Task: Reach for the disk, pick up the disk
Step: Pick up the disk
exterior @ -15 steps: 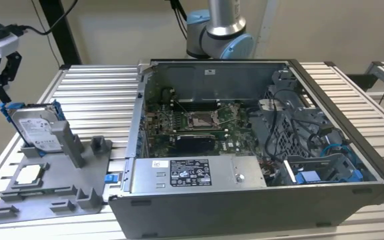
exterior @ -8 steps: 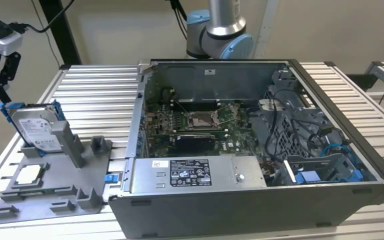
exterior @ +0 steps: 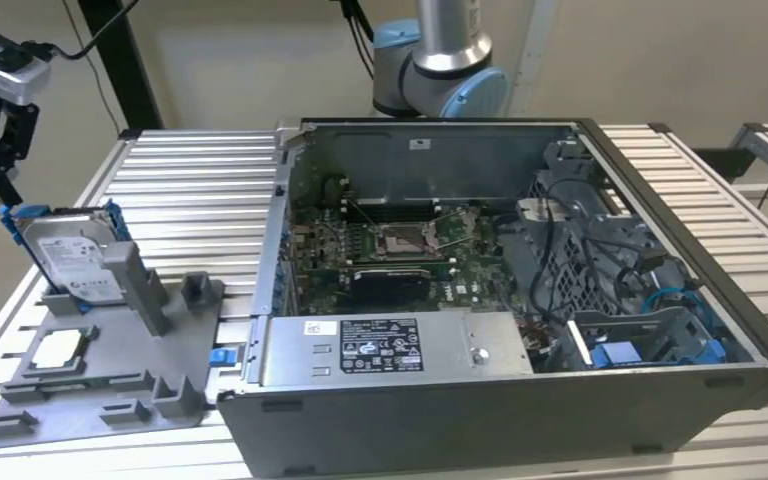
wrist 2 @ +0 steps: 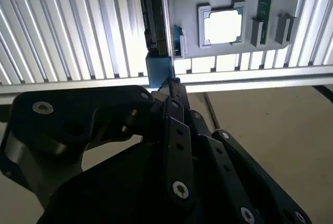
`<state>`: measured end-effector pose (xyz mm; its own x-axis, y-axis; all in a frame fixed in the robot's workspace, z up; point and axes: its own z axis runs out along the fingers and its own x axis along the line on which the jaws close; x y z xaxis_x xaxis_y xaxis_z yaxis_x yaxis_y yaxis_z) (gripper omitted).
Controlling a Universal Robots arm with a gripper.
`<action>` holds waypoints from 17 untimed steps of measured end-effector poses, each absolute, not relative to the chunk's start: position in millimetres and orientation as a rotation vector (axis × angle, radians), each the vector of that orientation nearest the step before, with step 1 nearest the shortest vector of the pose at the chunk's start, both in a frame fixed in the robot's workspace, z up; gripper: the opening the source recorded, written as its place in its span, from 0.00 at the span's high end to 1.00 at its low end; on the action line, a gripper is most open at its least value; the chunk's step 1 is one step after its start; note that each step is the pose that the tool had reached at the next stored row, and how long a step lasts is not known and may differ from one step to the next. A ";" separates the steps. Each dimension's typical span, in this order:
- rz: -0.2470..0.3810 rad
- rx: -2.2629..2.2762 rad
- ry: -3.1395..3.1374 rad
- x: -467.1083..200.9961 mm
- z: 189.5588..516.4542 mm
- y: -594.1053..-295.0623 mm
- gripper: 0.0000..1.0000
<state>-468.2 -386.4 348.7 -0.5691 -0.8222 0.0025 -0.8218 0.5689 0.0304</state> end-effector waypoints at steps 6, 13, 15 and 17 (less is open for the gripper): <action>-0.038 1.585 -2.692 -468.2 348.7 -386.3 1.00; -0.029 1.756 -2.591 -468.2 348.9 -386.3 1.00; -0.025 1.806 -2.561 -468.2 348.7 -386.3 1.00; -0.021 1.854 -2.531 -468.1 348.7 -386.3 1.00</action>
<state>-468.1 -386.3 348.7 -0.3013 -0.9535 -0.0042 -0.9535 0.3013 0.0132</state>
